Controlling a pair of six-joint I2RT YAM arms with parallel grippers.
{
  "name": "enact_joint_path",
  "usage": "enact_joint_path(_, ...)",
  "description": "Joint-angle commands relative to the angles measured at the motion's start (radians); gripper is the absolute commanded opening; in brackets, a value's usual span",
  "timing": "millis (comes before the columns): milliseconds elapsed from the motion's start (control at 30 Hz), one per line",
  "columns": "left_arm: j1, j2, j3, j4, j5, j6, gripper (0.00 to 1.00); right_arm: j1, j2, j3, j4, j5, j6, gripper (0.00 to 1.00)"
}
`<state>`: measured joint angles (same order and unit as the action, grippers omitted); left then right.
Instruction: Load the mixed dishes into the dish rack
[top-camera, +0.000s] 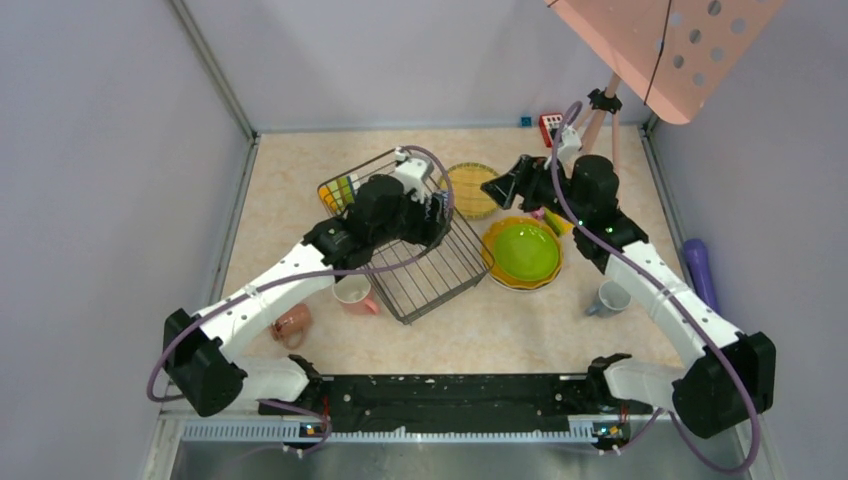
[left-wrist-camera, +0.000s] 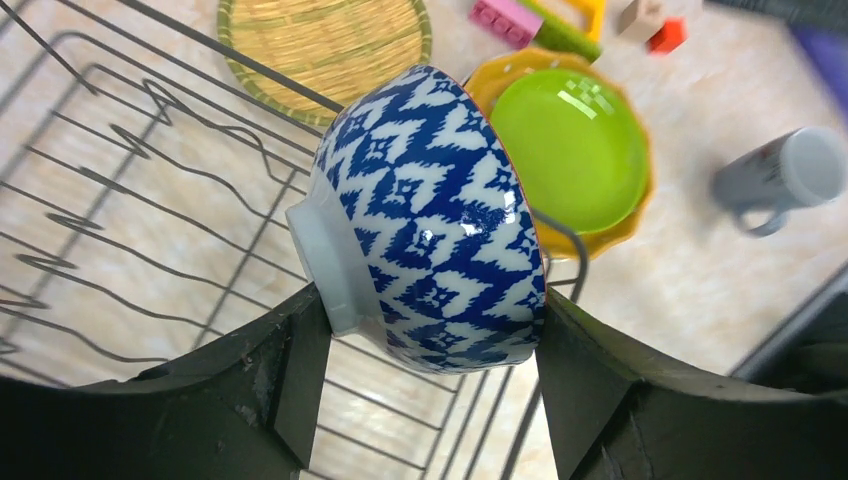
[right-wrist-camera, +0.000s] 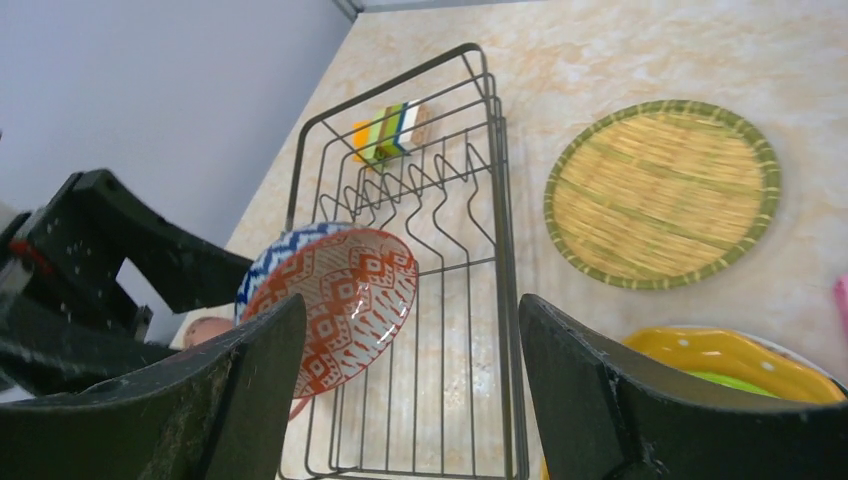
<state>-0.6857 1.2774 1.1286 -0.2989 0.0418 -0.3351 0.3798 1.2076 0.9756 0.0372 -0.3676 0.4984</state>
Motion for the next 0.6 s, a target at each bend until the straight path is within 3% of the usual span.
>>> enact_joint_path(0, -0.106, 0.021, 0.064, -0.057, -0.291, 0.281, 0.00, 0.004, -0.084, 0.003, -0.123, 0.132, -0.071, 0.76)
enact_joint_path(233, -0.232, 0.109, 0.040, -0.075, -0.520, 0.488, 0.00, -0.010, -0.171, -0.034, -0.221, 0.225, -0.103, 0.76)
enact_joint_path(567, -0.287, 0.243, 0.002, -0.032, -0.659, 0.536, 0.00, -0.032, -0.243, -0.084, -0.301, 0.279, -0.110, 0.76)
